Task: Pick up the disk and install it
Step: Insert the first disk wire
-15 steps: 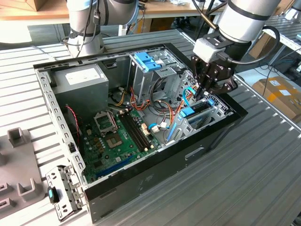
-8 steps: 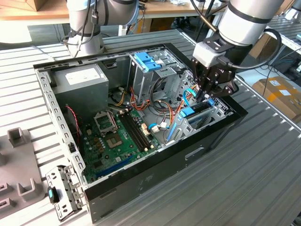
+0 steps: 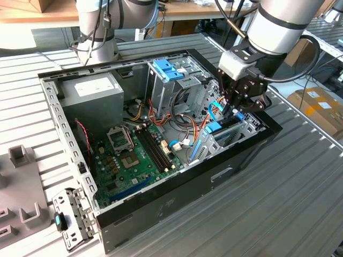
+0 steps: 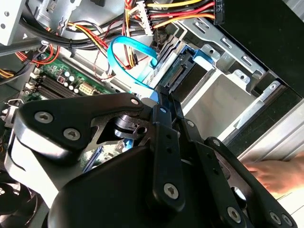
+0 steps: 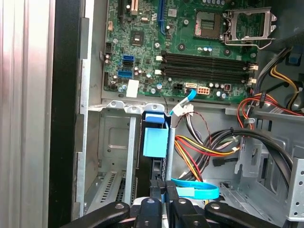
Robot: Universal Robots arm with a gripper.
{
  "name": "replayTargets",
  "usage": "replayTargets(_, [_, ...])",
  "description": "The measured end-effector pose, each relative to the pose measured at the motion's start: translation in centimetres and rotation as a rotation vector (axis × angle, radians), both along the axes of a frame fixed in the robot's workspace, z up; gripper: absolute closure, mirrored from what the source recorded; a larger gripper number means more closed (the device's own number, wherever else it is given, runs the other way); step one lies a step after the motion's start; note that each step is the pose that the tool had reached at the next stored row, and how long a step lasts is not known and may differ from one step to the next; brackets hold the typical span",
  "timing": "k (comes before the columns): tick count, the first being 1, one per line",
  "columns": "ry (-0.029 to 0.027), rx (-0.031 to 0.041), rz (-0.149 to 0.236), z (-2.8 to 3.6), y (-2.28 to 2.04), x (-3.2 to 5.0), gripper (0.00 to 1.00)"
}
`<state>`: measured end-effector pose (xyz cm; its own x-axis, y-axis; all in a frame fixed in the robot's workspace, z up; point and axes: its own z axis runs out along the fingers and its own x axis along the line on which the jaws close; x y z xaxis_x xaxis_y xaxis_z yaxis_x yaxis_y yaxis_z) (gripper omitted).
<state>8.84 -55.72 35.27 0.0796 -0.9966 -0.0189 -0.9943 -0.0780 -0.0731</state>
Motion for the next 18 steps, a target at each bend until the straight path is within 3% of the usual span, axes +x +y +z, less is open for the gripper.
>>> replayTargets(2, [-0.0001,0.0005,0.0,-0.01,0.0,0.0,0.84])
replayTargets(3, [-0.0002,0.0081,0.0,-0.02,-0.02,-0.01,0.84])
replayTargets(6, [-0.0001,0.01,0.0,-0.02,-0.3,0.0,0.84])
replayTargets(8, [-0.0001,0.0286,0.0,-0.01,-0.5,0.0,0.84])
replayTargets(10, [-0.0002,0.0408,0.0,-0.02,-0.6,0.0,0.84])
replayTargets(18, [-0.0001,0.0421,0.0,-0.09,-0.77,0.05,0.84])
